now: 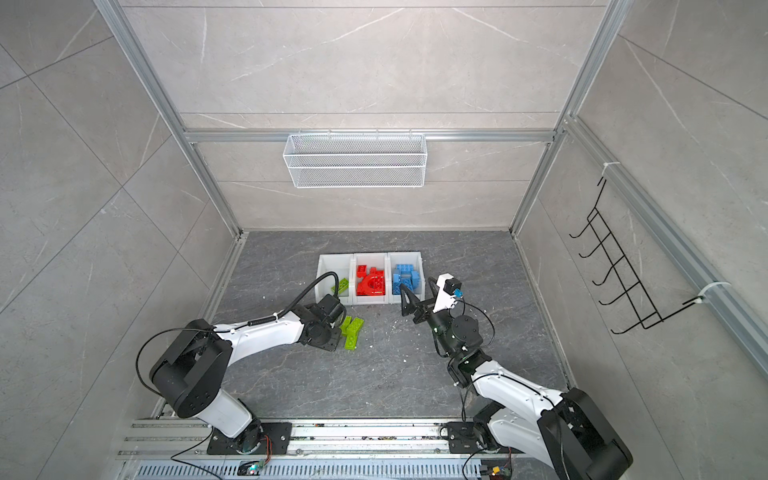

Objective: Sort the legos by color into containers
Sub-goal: 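Lift the brick with the left gripper over the green compartment, then open the left gripper to drop the brick into the compartment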

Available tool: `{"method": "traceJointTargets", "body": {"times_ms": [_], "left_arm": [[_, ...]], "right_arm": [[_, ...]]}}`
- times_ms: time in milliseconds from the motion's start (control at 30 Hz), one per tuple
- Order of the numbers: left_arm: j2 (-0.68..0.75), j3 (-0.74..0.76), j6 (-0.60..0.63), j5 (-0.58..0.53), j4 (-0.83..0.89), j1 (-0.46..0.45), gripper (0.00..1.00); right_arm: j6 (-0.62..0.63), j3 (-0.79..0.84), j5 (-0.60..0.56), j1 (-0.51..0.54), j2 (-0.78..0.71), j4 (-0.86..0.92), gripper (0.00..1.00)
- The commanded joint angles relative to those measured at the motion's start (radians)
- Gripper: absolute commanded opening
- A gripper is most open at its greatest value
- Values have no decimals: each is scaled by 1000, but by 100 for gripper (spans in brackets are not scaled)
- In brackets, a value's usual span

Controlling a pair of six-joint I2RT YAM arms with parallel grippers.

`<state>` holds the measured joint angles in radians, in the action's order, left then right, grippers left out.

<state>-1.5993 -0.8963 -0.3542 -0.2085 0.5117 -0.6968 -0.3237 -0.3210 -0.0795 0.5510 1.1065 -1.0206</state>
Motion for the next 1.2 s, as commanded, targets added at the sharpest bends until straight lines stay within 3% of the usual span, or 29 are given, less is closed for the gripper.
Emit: {"method": "traceJointTargets", "body": {"times_ms": [0, 267, 400, 633, 1133, 1167], "left_arm": [[80, -63, 4, -25, 68, 2, 32], [38, -276, 120, 7, 65, 80, 30], [-77, -427, 171, 51, 43, 157, 29], [-294, -669, 245, 44, 85, 178, 28], [-370, -701, 236, 67, 79, 220, 28], [-370, -706, 238, 72, 79, 220, 32]], "right_arm": [[16, -26, -11, -3, 7, 1, 100], [9, -30, 0, -3, 13, -3, 100], [10, -29, 9, -3, 8, 3, 100], [42, -25, -17, -3, -26, 45, 100], [52, -39, -8, -3, -13, 70, 100], [52, -43, -6, -3, -11, 75, 100]]}}
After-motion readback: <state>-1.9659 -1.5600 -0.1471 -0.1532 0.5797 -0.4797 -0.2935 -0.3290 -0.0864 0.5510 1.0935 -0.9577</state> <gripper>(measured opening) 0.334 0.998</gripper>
